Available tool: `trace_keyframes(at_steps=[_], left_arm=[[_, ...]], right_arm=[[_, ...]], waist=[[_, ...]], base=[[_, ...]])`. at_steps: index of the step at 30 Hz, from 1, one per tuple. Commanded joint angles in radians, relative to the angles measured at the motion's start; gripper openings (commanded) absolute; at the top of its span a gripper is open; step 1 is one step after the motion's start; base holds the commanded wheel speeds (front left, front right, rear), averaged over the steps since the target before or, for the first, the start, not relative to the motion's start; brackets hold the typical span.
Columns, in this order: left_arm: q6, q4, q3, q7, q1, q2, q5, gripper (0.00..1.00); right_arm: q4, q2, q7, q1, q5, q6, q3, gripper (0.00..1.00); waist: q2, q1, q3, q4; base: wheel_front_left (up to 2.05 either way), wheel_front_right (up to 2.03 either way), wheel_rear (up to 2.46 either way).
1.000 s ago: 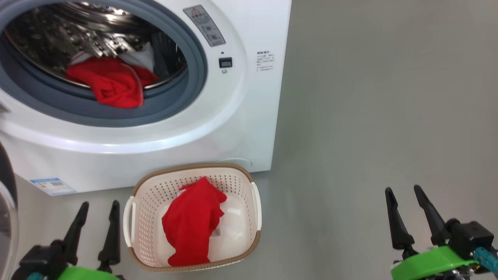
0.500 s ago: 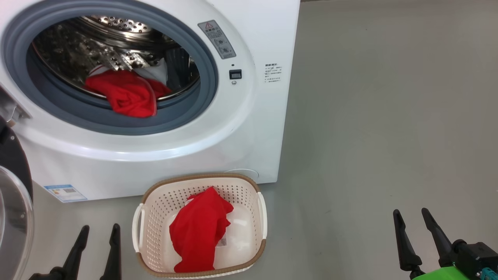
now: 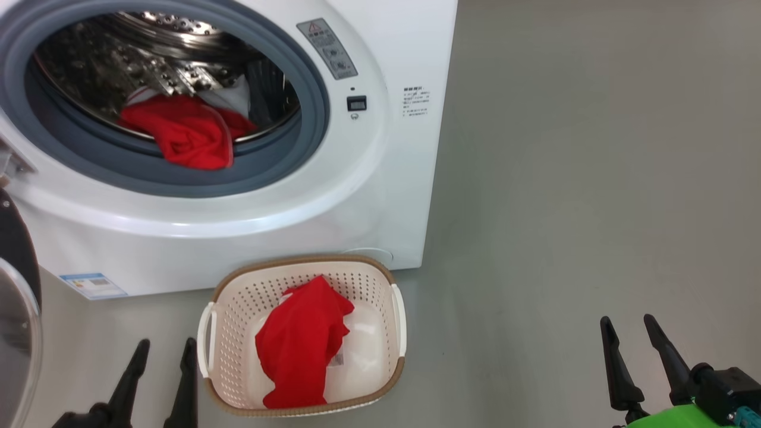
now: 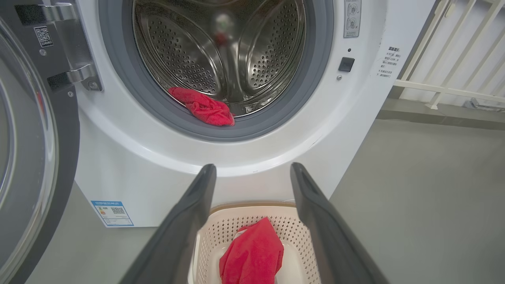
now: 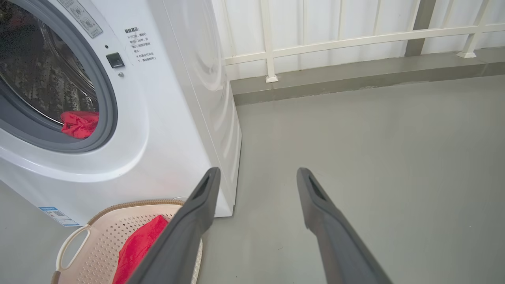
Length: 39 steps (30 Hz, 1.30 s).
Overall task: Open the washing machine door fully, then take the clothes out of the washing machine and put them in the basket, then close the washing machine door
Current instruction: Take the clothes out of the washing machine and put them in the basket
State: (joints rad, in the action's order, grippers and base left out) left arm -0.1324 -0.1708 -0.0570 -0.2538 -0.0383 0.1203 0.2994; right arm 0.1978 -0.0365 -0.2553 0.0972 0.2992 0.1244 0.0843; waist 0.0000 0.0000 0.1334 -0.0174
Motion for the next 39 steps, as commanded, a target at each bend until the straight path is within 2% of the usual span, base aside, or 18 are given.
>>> trace_keyframes(at_steps=[1, 7, 13, 19, 28, 36, 39], left_arm=[[0.002, 0.021, -0.026, -0.008, 0.056, 0.026, -0.01, 1.0], [0.002, -0.071, 0.016, -0.008, 0.224, 0.058, -0.023, 1.0], [0.002, -0.271, 0.077, -0.008, 0.468, 0.092, -0.058, 1.0], [0.032, -0.506, 0.105, 0.032, 0.75, 0.11, -0.099, 1.0], [0.052, -0.747, 0.141, 0.09, 1.038, 0.136, -0.137, 1.0], [0.078, -0.937, 0.15, 0.111, 1.243, 0.186, -0.151, 1.0], [0.103, -0.995, 0.159, 0.119, 1.298, 0.208, -0.164, 1.0]], right_arm=[[-0.027, -0.014, -0.006, -0.041, 0.007, 0.006, -0.025, 1.0], [-0.033, -0.014, -0.006, -0.094, 0.013, 0.006, -0.037, 1.0], [-0.037, -0.014, -0.006, -0.167, 0.024, 0.006, -0.061, 1.0], [-0.042, -0.014, -0.006, -0.224, 0.045, 0.006, -0.087, 1.0], [-0.053, -0.014, -0.006, -0.275, 0.068, 0.006, -0.103, 1.0], [-0.06, -0.014, -0.006, -0.32, 0.093, 0.006, -0.124, 1.0], [-0.061, -0.014, -0.006, -0.33, 0.103, 0.006, -0.136, 1.0]], waist=[[0.0, 0.0, 0.02, -0.002], [0.0, 0.0, 0.102, -0.002], [0.0, 0.0, 0.191, -0.022], [0.0, 0.0, 0.275, -0.048], [0.0, 0.0, 0.366, -0.084], [0.0, 0.0, 0.44, -0.122], [0.0, 0.0, 0.46, -0.138]], base=[[0.0, 0.0, 0.0], [0.0, 0.0, 0.0], [0.0, 0.0, 0.0], [0.0, 0.0, 0.0], [0.0, 0.0, 0.0], [0.0, 0.0, 0.0], [0.0, 0.0, 0.0]])
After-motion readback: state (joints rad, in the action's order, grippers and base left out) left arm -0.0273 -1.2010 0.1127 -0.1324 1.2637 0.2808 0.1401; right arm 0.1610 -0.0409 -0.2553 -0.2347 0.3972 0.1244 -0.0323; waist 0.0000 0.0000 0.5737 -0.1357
